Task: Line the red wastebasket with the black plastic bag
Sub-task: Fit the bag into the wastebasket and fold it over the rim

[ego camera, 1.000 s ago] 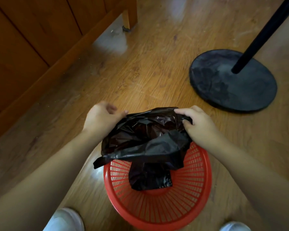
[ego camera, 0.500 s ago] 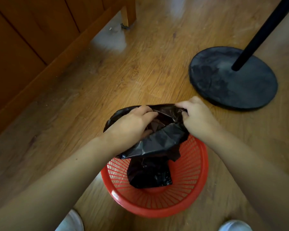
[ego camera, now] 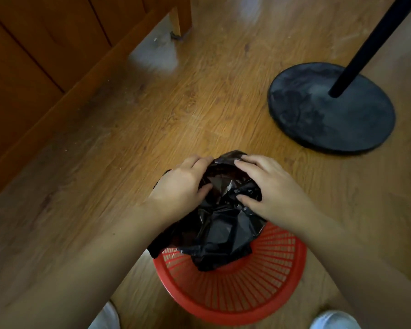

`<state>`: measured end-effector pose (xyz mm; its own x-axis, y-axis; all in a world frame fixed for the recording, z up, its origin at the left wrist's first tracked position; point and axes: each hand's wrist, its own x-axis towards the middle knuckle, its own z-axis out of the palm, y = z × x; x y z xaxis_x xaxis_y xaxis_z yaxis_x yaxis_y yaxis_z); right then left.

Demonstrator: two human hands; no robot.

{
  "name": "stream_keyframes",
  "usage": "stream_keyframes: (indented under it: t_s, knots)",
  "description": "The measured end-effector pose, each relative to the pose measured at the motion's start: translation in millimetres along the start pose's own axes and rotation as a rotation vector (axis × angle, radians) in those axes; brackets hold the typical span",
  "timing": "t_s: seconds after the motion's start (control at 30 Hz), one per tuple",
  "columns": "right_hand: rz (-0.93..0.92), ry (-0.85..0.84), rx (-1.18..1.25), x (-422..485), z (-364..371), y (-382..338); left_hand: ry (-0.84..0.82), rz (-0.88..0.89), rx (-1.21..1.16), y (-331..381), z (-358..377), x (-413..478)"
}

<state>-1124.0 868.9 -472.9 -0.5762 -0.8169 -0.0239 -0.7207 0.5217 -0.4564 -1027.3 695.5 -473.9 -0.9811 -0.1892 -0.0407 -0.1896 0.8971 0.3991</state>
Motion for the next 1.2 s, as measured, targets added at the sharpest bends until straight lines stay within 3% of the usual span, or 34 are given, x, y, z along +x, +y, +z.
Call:
stream_keyframes:
  t_s: [0.17, 0.33, 0.43, 0.57, 0.67, 0.77, 0.87, 0.97, 1.2]
  knots:
    - [0.020, 0.028, 0.103, -5.9, 1.1, 7.4, 0.083, -0.176, -0.238, -5.5, -0.7, -0.1]
    - [0.128, 0.073, 0.520, -22.2, -3.0, 17.8, 0.056, -0.428, -0.572, -14.5, -4.8, -4.5]
    - [0.198, 0.121, 0.705, -36.1, -2.5, 23.4, 0.047, -0.460, -0.584, -20.8, -1.9, -14.8]
    - [0.226, 0.130, 0.773, -48.3, 1.6, 26.0, 0.108, -0.513, -0.491, -29.4, 0.5, -29.8]
    - [0.202, 0.222, 0.693, -48.6, 1.5, 21.3, 0.183, -0.583, -0.489, -34.2, -1.4, -35.2]
    - [-0.001, 0.316, 0.418, -48.3, -7.3, 11.3, 0.223, -0.613, -0.489, -37.3, -5.0, -33.7]
    - [-0.248, 0.139, 0.193, -48.4, -8.3, -2.1, 0.253, -0.598, -0.483, -35.4, -8.1, -31.5]
    - [-0.280, 0.016, 0.053, -43.4, 0.4, -9.3, 0.269, -0.562, -0.509, -29.1, -6.4, -31.9]
    - [-0.237, 0.111, 0.024, -51.3, 0.4, 21.8, 0.313, -0.620, -0.558, -41.0, -5.5, -33.4]
